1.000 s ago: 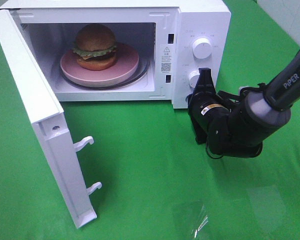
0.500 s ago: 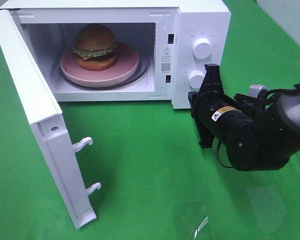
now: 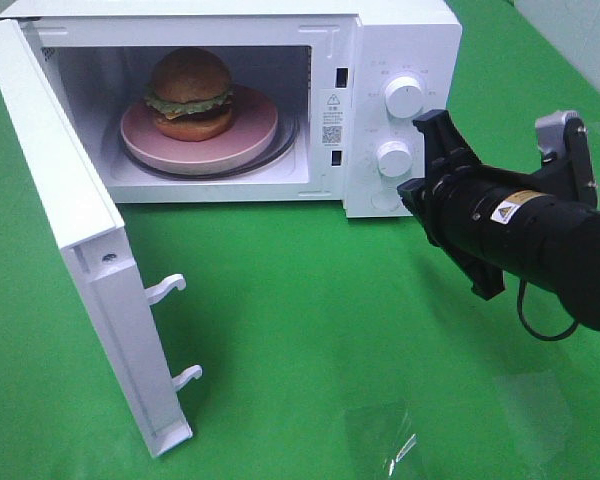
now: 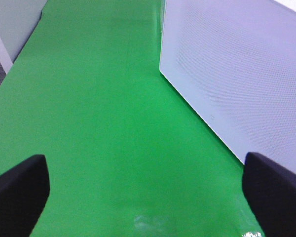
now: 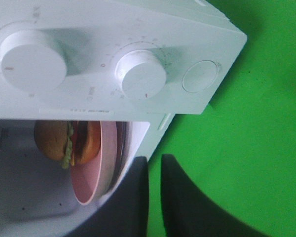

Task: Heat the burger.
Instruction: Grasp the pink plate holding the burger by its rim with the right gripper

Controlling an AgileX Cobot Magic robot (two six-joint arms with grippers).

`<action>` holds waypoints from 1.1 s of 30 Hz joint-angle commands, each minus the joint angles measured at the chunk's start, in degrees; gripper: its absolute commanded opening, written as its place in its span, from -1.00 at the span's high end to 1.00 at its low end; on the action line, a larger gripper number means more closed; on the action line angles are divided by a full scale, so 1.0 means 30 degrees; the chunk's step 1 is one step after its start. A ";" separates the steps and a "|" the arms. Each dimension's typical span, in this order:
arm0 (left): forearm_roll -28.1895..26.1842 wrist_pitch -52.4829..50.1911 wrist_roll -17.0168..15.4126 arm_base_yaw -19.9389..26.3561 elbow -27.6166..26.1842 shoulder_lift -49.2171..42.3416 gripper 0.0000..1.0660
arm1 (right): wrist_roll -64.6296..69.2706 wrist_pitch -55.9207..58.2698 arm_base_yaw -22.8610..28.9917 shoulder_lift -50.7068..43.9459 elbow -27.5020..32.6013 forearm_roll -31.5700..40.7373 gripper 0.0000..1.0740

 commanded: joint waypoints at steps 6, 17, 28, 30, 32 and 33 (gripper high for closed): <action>-0.0057 -0.0210 -0.0019 0.0019 0.0000 -0.0076 -0.83 | -0.6474 0.3400 0.0019 -0.2617 0.0038 -0.0210 0.78; -0.0057 -0.0210 -0.0019 0.0019 0.0000 -0.0076 -0.83 | -1.2758 1.0199 -0.0038 -0.4622 -0.0688 -0.0248 0.76; -0.0057 -0.0210 -0.0019 0.0019 0.0000 -0.0076 -0.83 | -1.4248 1.7265 -0.0038 -0.4603 -0.3686 -0.5157 0.73; -0.0057 -0.0210 -0.0019 0.0019 0.0000 -0.0076 -0.83 | -1.4286 1.8678 -0.0038 -0.4603 -0.4259 -0.6513 0.72; -0.0057 -0.0210 -0.0019 0.0019 0.0000 -0.0076 -0.83 | -1.4572 1.9901 -0.0038 -0.4603 -0.4717 -0.8002 0.71; -0.0057 -0.0210 -0.0019 0.0019 0.0000 -0.0076 -0.83 | -1.5222 2.0875 -0.0038 -0.4603 -0.5118 -0.9053 0.70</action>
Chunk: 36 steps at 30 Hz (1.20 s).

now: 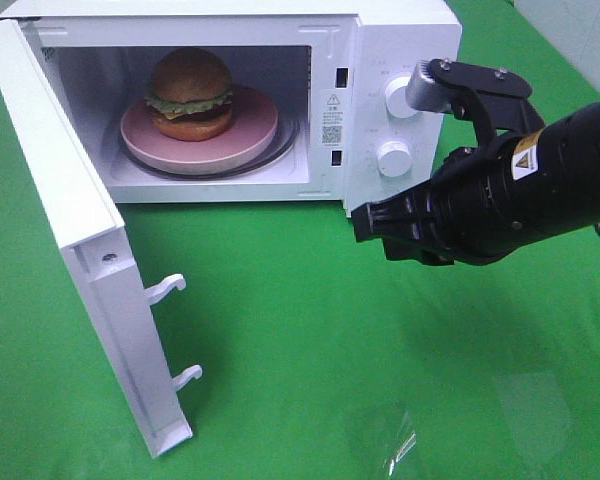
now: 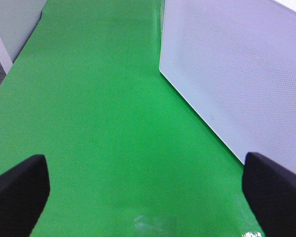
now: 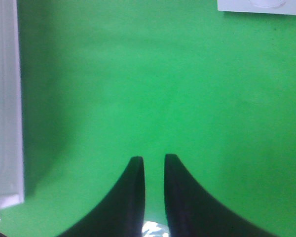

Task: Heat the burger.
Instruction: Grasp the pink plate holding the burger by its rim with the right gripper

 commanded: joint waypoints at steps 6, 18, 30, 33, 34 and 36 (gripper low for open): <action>-0.0057 -0.0210 -0.0019 0.0019 0.0000 -0.0076 -0.83 | -0.4927 0.2998 -0.0038 -0.0210 -0.1165 -0.3342 0.68; -0.0057 -0.0210 -0.0019 0.0019 0.0000 -0.0076 -0.83 | -2.0092 0.2769 -0.0038 -0.0210 -0.1203 -0.3400 0.64; -0.0057 -0.0210 -0.0019 0.0019 0.0000 -0.0076 -0.83 | -2.6127 0.0745 -0.0019 -0.0210 -0.1203 -0.3400 0.30; -0.0057 -0.0210 -0.0019 0.0019 0.0000 -0.0076 -0.83 | -2.4809 0.0554 -0.0019 -0.0210 -0.1203 -0.3400 -0.25; -0.0057 -0.0210 -0.0019 0.0019 0.0000 -0.0076 -0.83 | -2.4809 0.0554 -0.0019 -0.0210 -0.1203 -0.3400 -0.25; -0.0057 -0.0210 -0.0019 0.0019 0.0000 -0.0076 -0.83 | -2.4160 0.0477 -0.0019 -0.0210 -0.1203 -0.3457 -0.54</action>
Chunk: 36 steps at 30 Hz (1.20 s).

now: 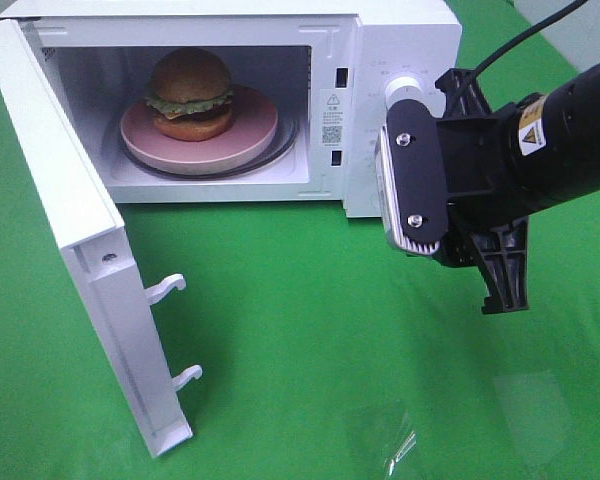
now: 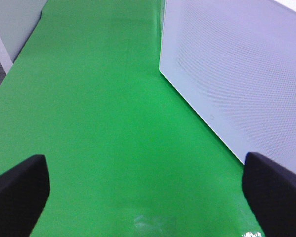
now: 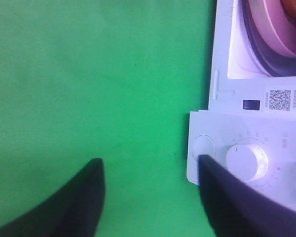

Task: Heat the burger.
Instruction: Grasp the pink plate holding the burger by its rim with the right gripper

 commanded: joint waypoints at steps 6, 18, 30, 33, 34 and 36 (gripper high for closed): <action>-0.0057 -0.0210 -0.0019 0.0019 0.0000 -0.0076 -0.83 | 0.2082 -0.0076 0.0019 -0.0134 -0.0210 -0.0859 -0.87; -0.0057 -0.0210 -0.0019 0.0019 0.0000 -0.0076 -0.83 | 0.2865 -0.0306 0.0019 -0.0019 -0.0344 -0.2024 -0.82; -0.0057 -0.0210 -0.0019 0.0019 0.0000 -0.0076 -0.83 | 0.4775 -0.0286 0.1795 0.3438 -0.2884 -0.3304 -0.76; -0.0057 -0.0210 -0.0019 0.0019 0.0000 -0.0076 -0.83 | 0.4908 -0.0306 0.1795 0.4698 -0.4049 -0.3419 -0.75; -0.0057 -0.0210 -0.0019 0.0019 0.0000 -0.0076 -0.83 | 0.4908 -0.0306 0.1795 0.5290 -0.4603 -0.3419 -0.74; -0.0057 -0.0210 -0.0019 0.0019 0.0000 -0.0076 -0.83 | 0.4908 -0.0286 0.1795 0.5768 -0.5061 -0.3419 -0.73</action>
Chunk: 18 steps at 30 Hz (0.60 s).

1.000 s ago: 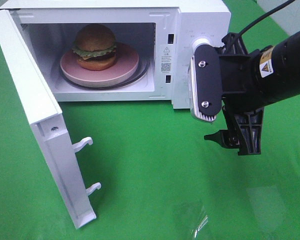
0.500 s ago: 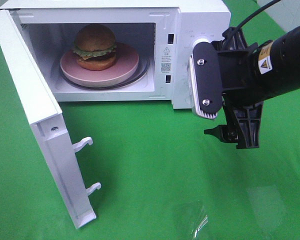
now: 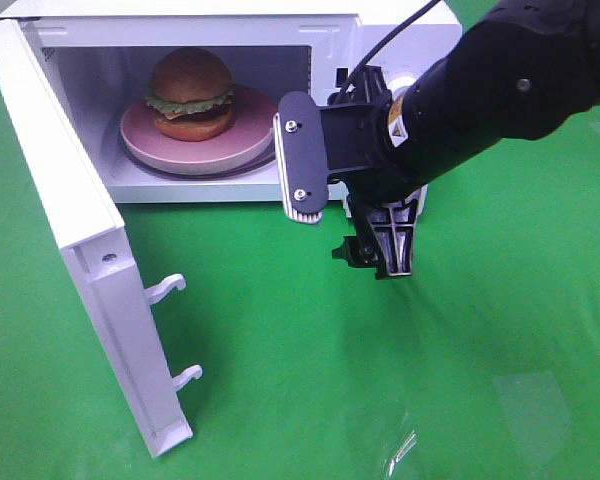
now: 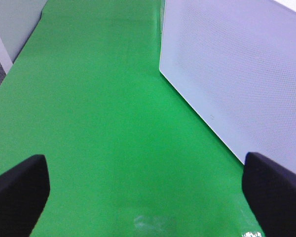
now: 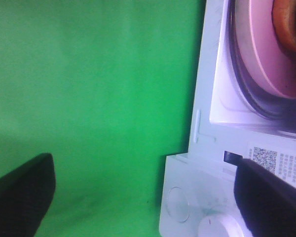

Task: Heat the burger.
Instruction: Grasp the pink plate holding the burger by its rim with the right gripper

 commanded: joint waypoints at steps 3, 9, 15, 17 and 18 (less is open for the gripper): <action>-0.0057 -0.0210 -0.0019 0.0019 0.0000 -0.0076 -0.83 | 0.0153 -0.0095 0.0038 0.1031 -0.1108 -0.0191 -0.73; -0.0057 -0.0210 -0.0019 0.0019 0.0000 -0.0076 -0.83 | 0.0153 -0.0115 0.0038 0.2158 -0.2445 -0.0382 -0.70; -0.0057 -0.0210 -0.0019 0.0019 0.0000 -0.0076 -0.83 | 0.0382 -0.0038 0.0038 0.3629 -0.4068 -0.1261 -0.69; -0.0057 -0.0210 -0.0019 0.0019 0.0000 -0.0076 -0.83 | 0.0573 0.0019 0.0038 0.4183 -0.4679 -0.1299 -0.69; -0.0057 -0.0210 -0.0019 0.0019 0.0000 -0.0076 -0.83 | 0.0573 0.0019 0.0038 0.4183 -0.4679 -0.1299 -0.69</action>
